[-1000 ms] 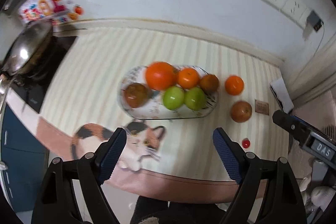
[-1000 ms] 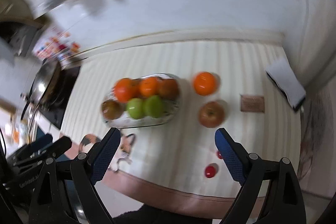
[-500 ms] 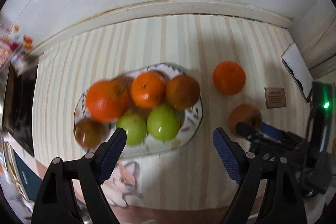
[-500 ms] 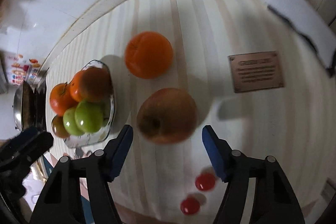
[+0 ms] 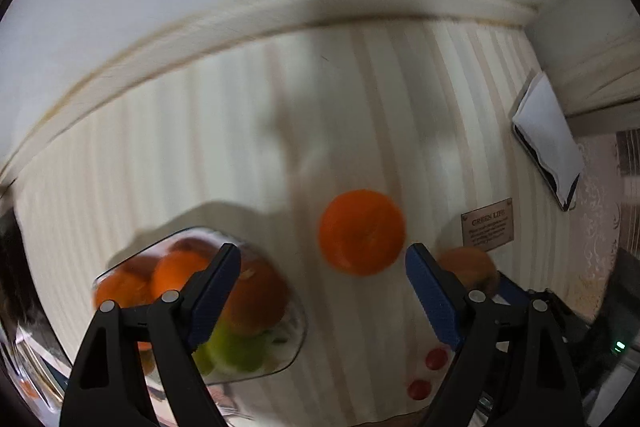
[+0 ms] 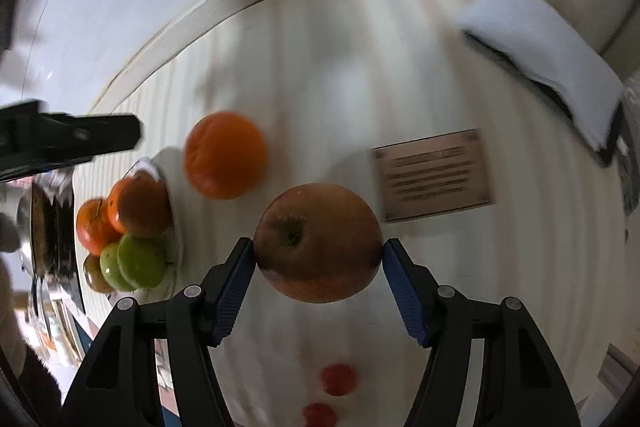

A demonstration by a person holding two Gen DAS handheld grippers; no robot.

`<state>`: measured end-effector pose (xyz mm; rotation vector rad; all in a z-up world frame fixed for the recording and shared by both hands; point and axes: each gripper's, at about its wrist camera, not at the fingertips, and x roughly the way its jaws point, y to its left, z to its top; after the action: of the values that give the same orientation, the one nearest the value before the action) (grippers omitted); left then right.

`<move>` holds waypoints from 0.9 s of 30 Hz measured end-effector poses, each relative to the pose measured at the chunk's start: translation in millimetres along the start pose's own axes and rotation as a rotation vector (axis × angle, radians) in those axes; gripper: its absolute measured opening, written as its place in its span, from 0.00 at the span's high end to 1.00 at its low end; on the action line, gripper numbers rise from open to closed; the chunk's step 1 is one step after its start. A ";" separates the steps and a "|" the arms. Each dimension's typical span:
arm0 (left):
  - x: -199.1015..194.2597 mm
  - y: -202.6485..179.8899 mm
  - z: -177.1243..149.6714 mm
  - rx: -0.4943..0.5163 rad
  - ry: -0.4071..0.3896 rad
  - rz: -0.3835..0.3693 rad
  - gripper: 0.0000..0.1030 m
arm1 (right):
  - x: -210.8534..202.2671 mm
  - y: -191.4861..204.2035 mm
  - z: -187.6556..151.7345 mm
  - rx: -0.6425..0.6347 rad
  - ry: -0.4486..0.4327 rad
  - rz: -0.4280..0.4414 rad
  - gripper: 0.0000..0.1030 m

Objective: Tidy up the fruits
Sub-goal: 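Grasp an orange with the left gripper while the right gripper grasps a red apple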

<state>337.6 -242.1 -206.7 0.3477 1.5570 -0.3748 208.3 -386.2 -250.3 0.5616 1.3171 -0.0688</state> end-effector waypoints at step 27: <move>38.0 -8.2 -6.4 -0.021 0.008 -0.058 0.40 | 19.6 4.4 33.8 -0.003 0.046 0.014 0.29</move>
<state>327.5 -247.1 -244.4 0.2888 1.5805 -0.4018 245.3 -391.7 -262.3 0.5727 1.3573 -0.0429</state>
